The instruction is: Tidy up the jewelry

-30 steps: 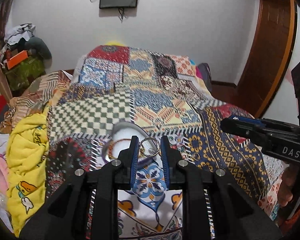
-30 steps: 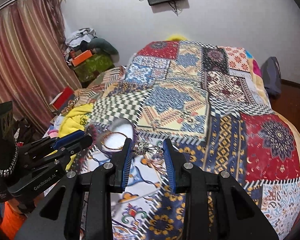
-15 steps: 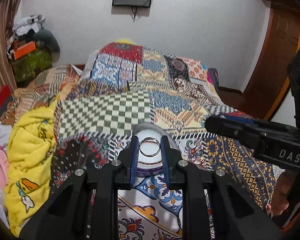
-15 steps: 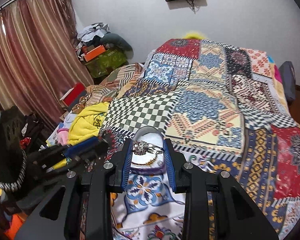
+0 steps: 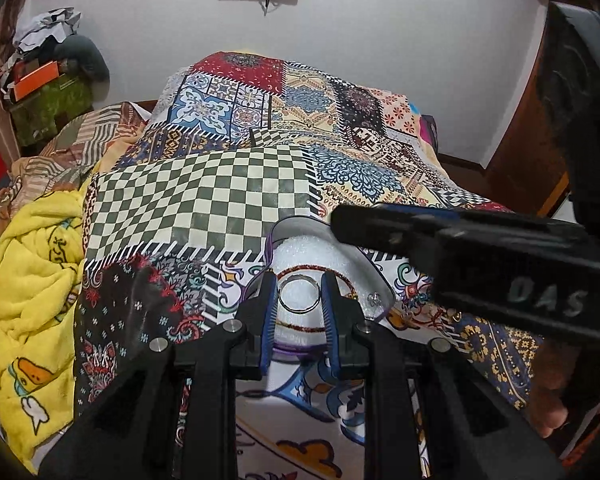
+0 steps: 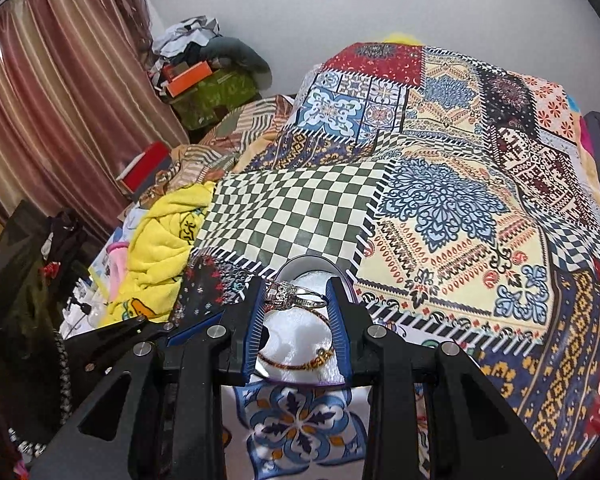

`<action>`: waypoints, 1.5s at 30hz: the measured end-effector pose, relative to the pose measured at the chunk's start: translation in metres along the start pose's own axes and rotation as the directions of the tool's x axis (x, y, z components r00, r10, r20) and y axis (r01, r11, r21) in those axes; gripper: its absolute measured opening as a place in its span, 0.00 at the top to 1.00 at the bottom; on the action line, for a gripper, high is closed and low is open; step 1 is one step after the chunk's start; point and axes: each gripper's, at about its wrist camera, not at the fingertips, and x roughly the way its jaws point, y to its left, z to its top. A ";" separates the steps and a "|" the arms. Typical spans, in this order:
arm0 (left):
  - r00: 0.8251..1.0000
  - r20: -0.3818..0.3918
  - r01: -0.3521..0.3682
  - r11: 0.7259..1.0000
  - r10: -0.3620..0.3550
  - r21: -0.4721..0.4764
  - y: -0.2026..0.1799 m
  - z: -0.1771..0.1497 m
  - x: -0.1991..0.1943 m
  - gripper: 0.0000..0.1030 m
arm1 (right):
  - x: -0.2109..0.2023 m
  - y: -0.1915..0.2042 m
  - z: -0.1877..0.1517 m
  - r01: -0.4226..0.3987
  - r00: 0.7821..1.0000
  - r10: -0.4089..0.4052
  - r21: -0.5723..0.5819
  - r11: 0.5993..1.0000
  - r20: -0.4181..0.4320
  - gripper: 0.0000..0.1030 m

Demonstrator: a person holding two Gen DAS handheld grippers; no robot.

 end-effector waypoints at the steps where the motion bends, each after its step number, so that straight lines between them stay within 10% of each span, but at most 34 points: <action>1: 1.000 0.000 0.000 1.000 0.000 0.004 0.000 0.001 0.002 0.80 | 0.003 0.000 0.001 0.002 1.000 -0.002 -0.001 1.000 -0.004 0.73; 18: 1.000 -0.014 -0.021 1.000 0.021 0.012 0.003 0.001 0.010 0.80 | 0.017 -0.004 0.001 -0.014 0.999 0.014 -0.004 1.000 -0.038 0.72; 22: 1.000 -0.017 -0.026 1.000 0.026 -0.001 0.005 0.001 0.008 0.78 | 0.014 -0.006 0.002 -0.025 0.999 0.025 0.009 1.000 -0.034 0.59; 45: 0.998 0.053 -0.027 1.000 0.027 -0.003 -0.012 0.010 -0.048 0.66 | -0.069 -0.018 -0.016 0.099 0.993 -0.098 -0.015 0.995 0.058 0.57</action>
